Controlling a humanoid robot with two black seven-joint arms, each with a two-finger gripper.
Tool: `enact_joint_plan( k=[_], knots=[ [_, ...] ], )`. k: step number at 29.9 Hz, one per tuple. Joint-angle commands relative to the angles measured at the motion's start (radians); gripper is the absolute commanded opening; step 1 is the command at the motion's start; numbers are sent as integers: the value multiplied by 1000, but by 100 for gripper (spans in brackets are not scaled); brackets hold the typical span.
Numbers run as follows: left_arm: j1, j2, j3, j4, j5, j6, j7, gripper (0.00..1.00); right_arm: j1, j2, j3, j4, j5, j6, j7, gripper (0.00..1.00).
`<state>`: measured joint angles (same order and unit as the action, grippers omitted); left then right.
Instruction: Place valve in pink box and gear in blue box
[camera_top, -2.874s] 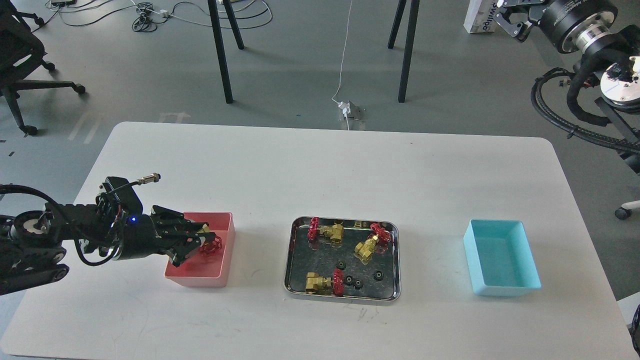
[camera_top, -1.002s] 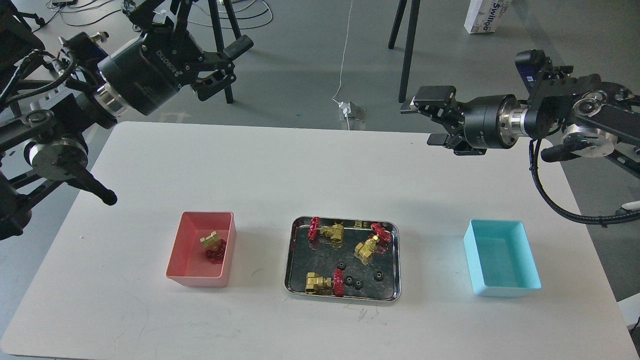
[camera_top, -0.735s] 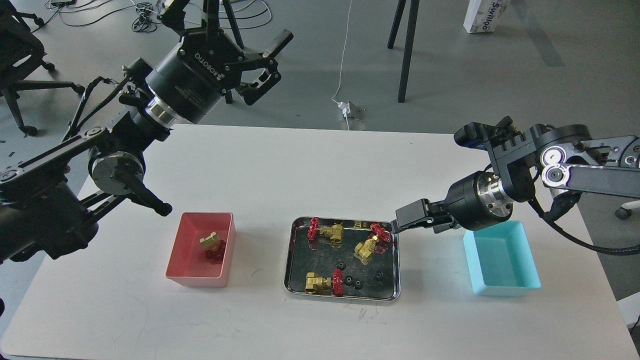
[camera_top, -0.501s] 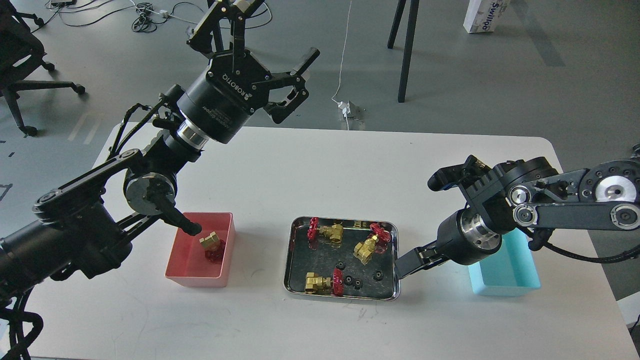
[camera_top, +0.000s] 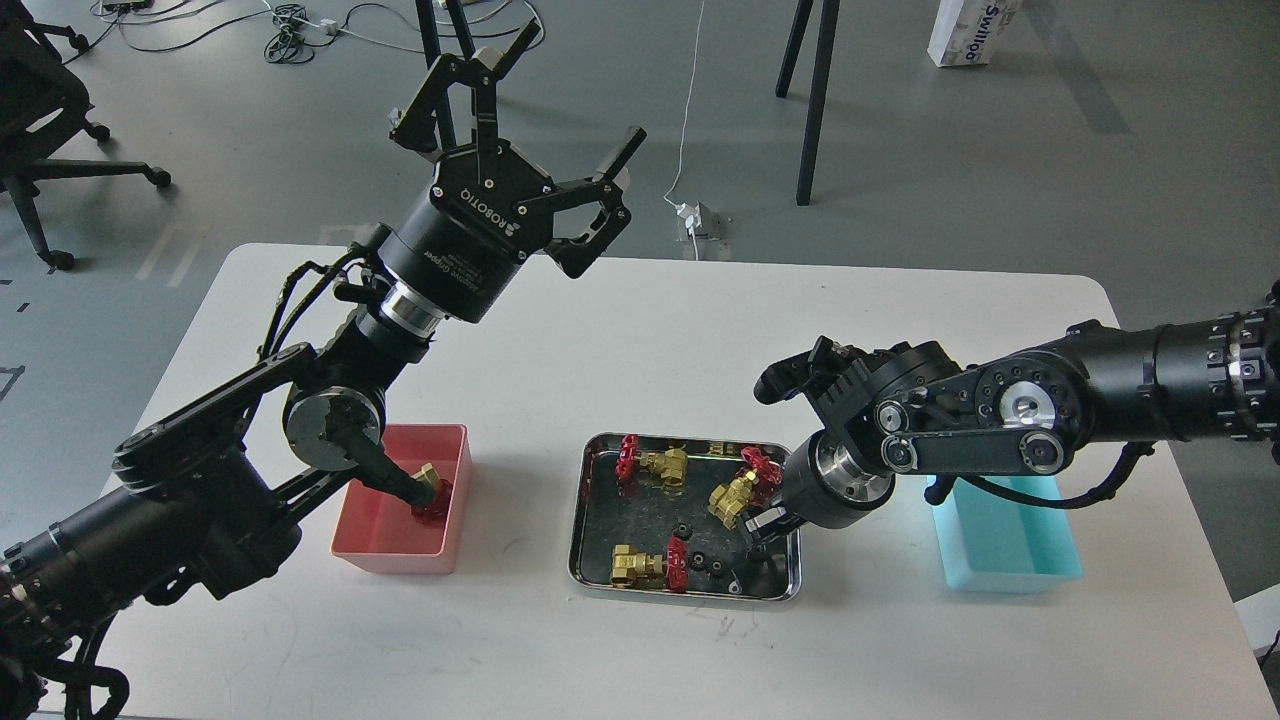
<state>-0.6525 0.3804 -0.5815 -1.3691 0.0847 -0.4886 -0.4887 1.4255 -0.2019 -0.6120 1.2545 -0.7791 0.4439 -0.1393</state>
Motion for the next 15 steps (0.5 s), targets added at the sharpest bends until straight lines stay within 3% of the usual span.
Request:
enact_joint_plan(
  k=[1,15],
  knots=[
    [4,-6,2,1,1,0,0,95,-4,13,0,-20,0,-2,1,36],
    [39,-15,0,1,6,0,0,97,-45,82,0,-109,1,-2,1,42]
  ],
)
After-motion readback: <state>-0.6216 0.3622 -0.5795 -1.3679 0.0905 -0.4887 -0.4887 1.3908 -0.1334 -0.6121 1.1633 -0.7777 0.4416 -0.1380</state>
